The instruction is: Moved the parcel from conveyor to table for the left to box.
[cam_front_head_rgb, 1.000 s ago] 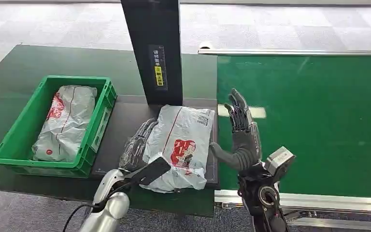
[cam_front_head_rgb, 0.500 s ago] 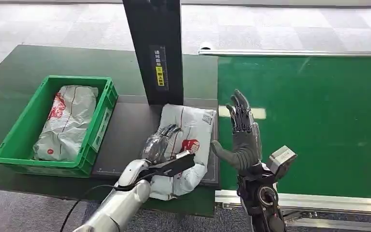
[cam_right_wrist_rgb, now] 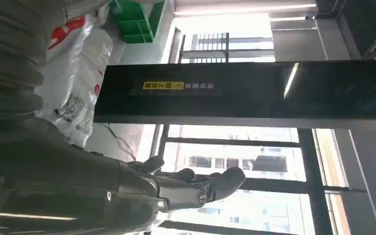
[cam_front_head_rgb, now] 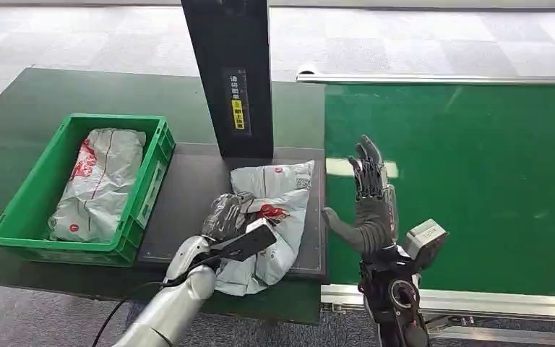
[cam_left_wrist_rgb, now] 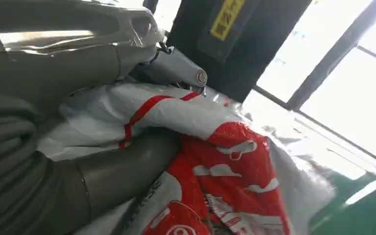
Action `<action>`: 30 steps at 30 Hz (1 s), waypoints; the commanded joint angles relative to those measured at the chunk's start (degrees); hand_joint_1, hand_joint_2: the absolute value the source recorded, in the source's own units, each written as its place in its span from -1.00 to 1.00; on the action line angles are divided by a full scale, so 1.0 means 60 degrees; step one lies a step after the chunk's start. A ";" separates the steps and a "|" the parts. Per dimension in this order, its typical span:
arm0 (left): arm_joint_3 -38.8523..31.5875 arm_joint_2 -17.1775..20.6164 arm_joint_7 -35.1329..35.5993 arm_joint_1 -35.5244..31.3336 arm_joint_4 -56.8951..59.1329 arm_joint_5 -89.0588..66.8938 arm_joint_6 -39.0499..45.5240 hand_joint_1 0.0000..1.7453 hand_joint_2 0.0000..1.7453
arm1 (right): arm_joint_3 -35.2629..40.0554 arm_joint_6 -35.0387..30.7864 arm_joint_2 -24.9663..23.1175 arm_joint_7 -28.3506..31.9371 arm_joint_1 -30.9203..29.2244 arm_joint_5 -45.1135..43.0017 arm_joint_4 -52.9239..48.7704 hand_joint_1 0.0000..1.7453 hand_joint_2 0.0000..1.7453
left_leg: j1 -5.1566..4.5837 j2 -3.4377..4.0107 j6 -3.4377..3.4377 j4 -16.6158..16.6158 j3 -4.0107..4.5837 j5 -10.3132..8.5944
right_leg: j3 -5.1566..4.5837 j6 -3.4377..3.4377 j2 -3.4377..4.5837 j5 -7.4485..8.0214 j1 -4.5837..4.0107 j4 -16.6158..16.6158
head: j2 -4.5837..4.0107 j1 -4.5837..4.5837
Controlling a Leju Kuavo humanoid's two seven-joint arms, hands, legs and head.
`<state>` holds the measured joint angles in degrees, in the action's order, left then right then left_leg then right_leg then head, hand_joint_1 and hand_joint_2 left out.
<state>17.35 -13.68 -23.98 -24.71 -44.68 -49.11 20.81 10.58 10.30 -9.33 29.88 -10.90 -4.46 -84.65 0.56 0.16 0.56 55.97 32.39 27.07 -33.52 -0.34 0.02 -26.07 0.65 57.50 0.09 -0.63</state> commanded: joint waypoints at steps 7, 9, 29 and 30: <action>-0.0530 0.1100 0.0056 0.1962 -0.6655 0.0605 -0.0083 1.00 1.00 | -0.0511 -0.0358 0.0169 0.0090 0.0200 0.0050 0.0201 -1.00 1.00 | 0.0004 0.0027 -0.0004 -0.0006 0.0021 0.0009 | -0.0027 0.0004 0.0021 -0.0004 -0.0009 -0.0012 | 0.0000 0.0000; -0.0678 0.1056 -0.0420 0.2029 -0.6895 0.0700 0.0677 1.00 1.00 | -0.0545 -0.0384 0.0169 0.0112 0.0231 0.0080 0.0193 -1.00 1.00 | 0.0003 0.0020 -0.0004 -0.0006 0.0025 0.0006 | -0.0030 0.0004 0.0014 -0.0003 -0.0007 -0.0009 | 0.0000 0.0004; -0.6215 0.4651 0.2470 -0.2025 0.2115 -0.3060 0.2717 1.00 1.00 | -0.0205 -0.0912 0.0478 0.0400 0.1423 0.0158 -0.0399 -1.00 1.00 | 0.0017 0.0057 0.0035 -0.0037 -0.0008 -0.0041 | -0.0022 0.0059 0.0037 0.0030 -0.0024 -0.0011 | 0.0000 0.0000; -0.6218 0.4679 0.2534 -0.1977 0.2213 -0.3136 0.2718 1.00 1.00 | -0.0198 -0.0914 0.0487 0.0397 0.1456 0.0151 -0.0388 -1.00 1.00 | 0.0019 0.0064 0.0040 -0.0051 -0.0024 -0.0047 | -0.0012 0.0069 0.0045 0.0038 -0.0026 -0.0024 | 0.0000 0.0000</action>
<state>-11.51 6.03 -8.61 -25.77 -66.23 -64.56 34.57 7.43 5.53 -8.33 32.17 -2.18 -2.54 -88.91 0.70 0.51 0.81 55.91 32.56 26.84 -33.84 0.03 0.24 -25.87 0.49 57.54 0.09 -0.63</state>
